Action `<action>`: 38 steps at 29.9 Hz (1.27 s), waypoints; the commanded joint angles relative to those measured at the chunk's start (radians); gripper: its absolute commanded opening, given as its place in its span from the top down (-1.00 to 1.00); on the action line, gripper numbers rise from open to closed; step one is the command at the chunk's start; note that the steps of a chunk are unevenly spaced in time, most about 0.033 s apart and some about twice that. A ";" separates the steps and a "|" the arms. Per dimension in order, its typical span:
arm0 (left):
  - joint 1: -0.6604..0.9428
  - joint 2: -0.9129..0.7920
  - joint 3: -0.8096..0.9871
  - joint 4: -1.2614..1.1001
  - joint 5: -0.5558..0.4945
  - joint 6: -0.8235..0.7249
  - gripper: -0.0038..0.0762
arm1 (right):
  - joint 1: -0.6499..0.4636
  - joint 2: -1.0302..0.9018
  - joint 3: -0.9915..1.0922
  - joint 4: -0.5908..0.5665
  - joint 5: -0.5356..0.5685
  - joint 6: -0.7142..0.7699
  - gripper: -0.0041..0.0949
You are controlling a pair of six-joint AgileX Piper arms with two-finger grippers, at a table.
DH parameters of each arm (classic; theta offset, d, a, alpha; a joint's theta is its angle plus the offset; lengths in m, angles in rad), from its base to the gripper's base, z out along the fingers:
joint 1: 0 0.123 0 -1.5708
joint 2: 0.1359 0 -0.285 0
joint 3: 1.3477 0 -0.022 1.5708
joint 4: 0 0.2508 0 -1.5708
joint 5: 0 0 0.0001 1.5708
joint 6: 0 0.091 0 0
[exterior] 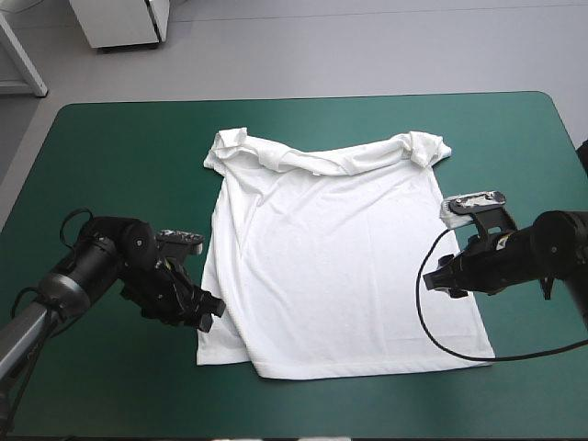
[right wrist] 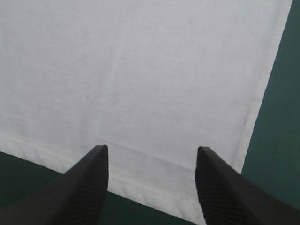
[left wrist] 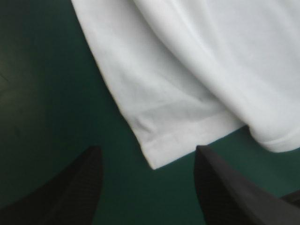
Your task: Fold the cloth
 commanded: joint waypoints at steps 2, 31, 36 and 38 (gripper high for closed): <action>-0.045 -0.031 0.037 -0.037 0.067 -0.007 -0.16 | -0.001 -0.024 -0.020 0.009 -0.027 -0.001 -0.13; -0.200 0.267 0.096 -0.103 -0.180 0.014 0.48 | 0.134 -0.020 0.149 -0.252 -0.044 0.111 -0.13; -0.208 0.268 0.096 -0.099 -0.198 0.029 0.93 | 0.134 -0.020 0.268 -0.252 -0.053 0.130 -0.13; -0.208 0.268 0.096 -0.099 -0.196 0.038 0.93 | 0.134 -0.020 0.301 -0.261 -0.066 0.144 -0.13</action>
